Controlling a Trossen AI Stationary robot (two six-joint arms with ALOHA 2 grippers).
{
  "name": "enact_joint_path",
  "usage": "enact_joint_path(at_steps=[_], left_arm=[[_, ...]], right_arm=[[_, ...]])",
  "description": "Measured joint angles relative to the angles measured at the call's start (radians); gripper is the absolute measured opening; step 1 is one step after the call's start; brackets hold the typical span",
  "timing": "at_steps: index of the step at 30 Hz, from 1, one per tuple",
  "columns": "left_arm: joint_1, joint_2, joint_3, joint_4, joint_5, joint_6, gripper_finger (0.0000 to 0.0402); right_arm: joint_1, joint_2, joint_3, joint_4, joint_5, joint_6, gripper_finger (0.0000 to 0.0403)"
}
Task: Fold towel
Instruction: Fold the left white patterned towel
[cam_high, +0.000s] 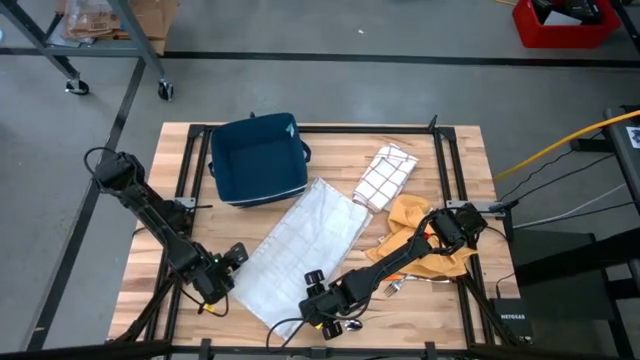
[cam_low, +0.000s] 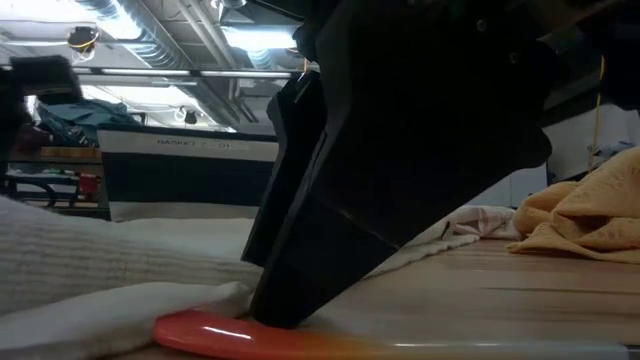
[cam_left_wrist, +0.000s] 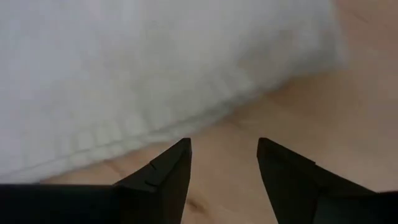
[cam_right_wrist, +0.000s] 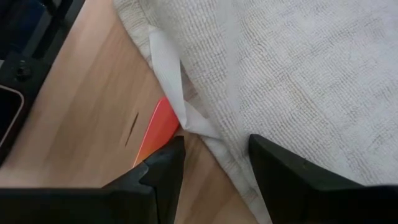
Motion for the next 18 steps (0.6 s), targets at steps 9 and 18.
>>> enact_joint_path(at_steps=[9, 18], left_arm=[[-0.015, 0.0, -0.037, 0.145, 0.038, 0.011, 0.0177], [-0.015, 0.0, -0.051, 0.155, 0.025, -0.053, 0.0177]], right_arm=[[0.001, 0.0, 0.0, 0.0, 0.033, 0.002, 0.0186], [-0.003, 0.0, -0.001, 0.0, 0.035, 0.001, 0.0186]])
